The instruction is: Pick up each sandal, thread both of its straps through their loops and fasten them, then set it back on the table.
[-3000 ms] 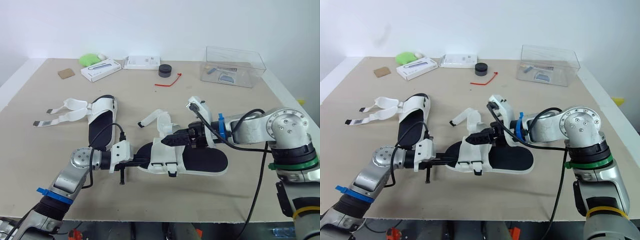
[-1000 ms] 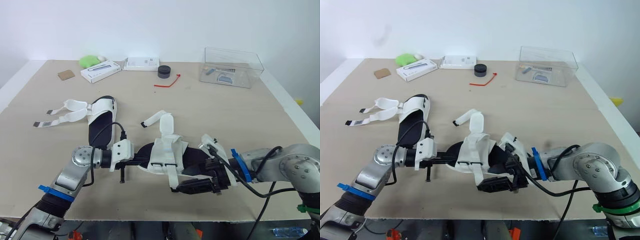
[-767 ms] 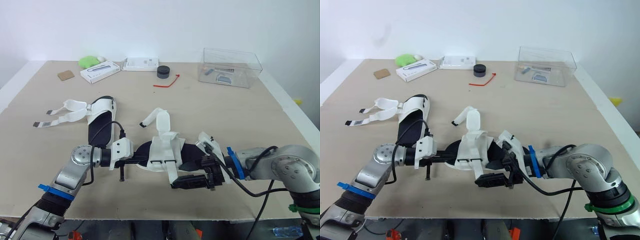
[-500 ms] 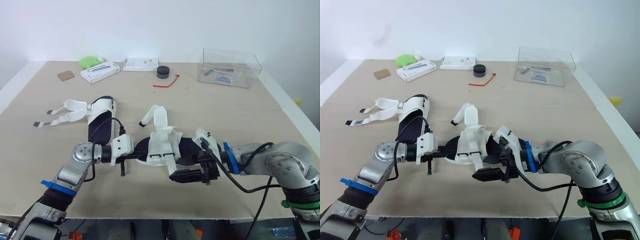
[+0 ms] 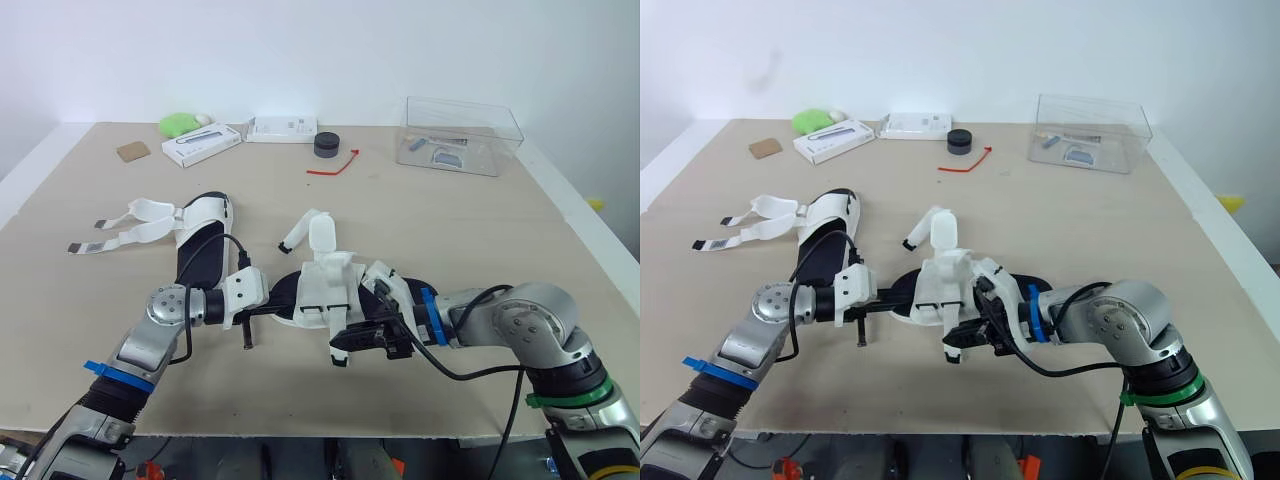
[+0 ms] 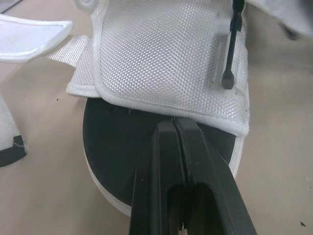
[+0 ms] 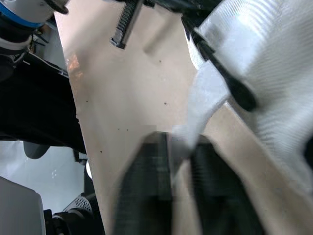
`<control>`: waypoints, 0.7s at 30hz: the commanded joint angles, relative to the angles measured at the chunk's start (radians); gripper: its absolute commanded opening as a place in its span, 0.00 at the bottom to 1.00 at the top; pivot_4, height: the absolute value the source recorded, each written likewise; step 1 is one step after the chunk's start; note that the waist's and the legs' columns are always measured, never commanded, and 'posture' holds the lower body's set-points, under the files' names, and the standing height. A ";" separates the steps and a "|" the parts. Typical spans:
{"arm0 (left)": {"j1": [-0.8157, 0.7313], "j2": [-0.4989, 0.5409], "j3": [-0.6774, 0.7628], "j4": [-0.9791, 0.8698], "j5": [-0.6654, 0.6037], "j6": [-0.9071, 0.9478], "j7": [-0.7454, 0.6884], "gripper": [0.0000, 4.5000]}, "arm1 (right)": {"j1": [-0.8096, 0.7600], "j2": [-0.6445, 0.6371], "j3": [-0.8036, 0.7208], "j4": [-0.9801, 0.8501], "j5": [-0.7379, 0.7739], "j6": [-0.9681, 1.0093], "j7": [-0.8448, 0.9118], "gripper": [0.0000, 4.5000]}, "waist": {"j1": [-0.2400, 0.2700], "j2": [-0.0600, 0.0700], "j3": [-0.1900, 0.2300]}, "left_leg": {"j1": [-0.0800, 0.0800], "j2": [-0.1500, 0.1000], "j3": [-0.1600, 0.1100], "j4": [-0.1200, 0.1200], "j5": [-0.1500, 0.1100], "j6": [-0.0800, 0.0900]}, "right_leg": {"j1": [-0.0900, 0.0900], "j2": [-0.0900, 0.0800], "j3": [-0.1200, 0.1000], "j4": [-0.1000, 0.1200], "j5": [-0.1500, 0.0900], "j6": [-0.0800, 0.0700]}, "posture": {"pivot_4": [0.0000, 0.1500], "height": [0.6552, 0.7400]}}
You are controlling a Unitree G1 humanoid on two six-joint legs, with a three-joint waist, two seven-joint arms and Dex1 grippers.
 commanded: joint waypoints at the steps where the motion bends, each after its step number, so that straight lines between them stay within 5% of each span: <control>1: 0.025 0.016 -0.004 0.023 0.036 0.037 0.010 0.00 | -0.006 0.000 -0.051 -0.035 0.025 0.061 -0.017 0.01 | 0.000 0.000 0.000 | 0.000 0.000 0.000 0.000 0.000 0.000 | 0.000 0.000 0.000 0.000 0.000 0.000 | 1.00 1.00; 21: 0.014 0.018 -0.009 0.046 0.050 0.036 0.006 0.00 | 0.050 -0.087 -0.139 -0.161 0.280 0.230 0.022 0.01 | 0.000 0.000 0.000 | -0.001 0.000 0.000 0.000 0.000 0.000 | 0.000 0.000 -0.001 0.000 -0.001 0.000 | 1.00 1.00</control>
